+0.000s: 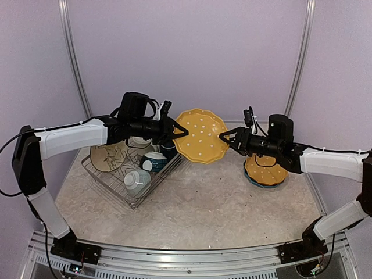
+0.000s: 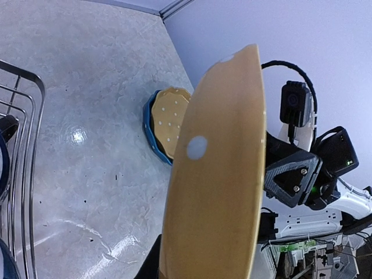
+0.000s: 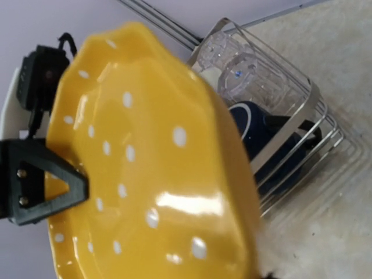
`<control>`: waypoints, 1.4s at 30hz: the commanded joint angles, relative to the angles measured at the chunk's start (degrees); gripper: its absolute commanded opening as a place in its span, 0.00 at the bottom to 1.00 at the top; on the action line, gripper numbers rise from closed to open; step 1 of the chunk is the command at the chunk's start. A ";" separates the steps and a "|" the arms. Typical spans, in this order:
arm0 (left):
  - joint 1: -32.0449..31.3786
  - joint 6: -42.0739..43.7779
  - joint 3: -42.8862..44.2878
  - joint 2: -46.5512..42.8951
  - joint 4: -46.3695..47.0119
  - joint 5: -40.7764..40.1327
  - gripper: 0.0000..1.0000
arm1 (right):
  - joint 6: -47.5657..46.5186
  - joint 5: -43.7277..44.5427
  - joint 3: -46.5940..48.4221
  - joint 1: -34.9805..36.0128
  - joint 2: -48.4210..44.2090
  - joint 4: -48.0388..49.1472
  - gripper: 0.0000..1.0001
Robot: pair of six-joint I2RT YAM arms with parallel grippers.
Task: Unload the mixed dishes from the dish rack
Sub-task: Pass from the left arm to the right, then place the plate with another plate.
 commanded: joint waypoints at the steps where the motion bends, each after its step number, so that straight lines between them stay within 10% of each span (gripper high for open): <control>1: -1.03 -3.12 2.85 -0.78 12.54 2.61 0.00 | 5.62 0.01 -4.52 0.30 0.78 10.31 0.51; 10: -2.91 -6.03 1.47 0.58 17.74 2.69 0.00 | 8.61 2.97 -7.01 0.35 0.02 15.49 0.37; 17: -3.29 -5.83 2.19 1.11 16.82 3.25 0.00 | 10.95 4.61 -9.00 0.30 -0.67 19.33 0.00; 20: -3.16 -4.60 4.30 1.92 12.76 3.94 0.01 | 10.38 4.93 -9.57 -0.51 -2.14 19.33 0.00; 25: -1.98 -2.49 6.31 2.98 5.07 4.07 0.69 | 10.63 2.26 -11.53 -4.63 -6.56 19.58 0.00; 29: -0.50 -1.35 5.95 2.17 1.56 4.22 0.95 | 9.83 -1.21 -11.67 -8.84 -10.20 15.69 0.00; 42: 3.96 9.06 6.29 -5.77 -12.27 -2.13 0.99 | -6.68 -18.46 -10.91 -35.60 -15.21 -17.00 0.00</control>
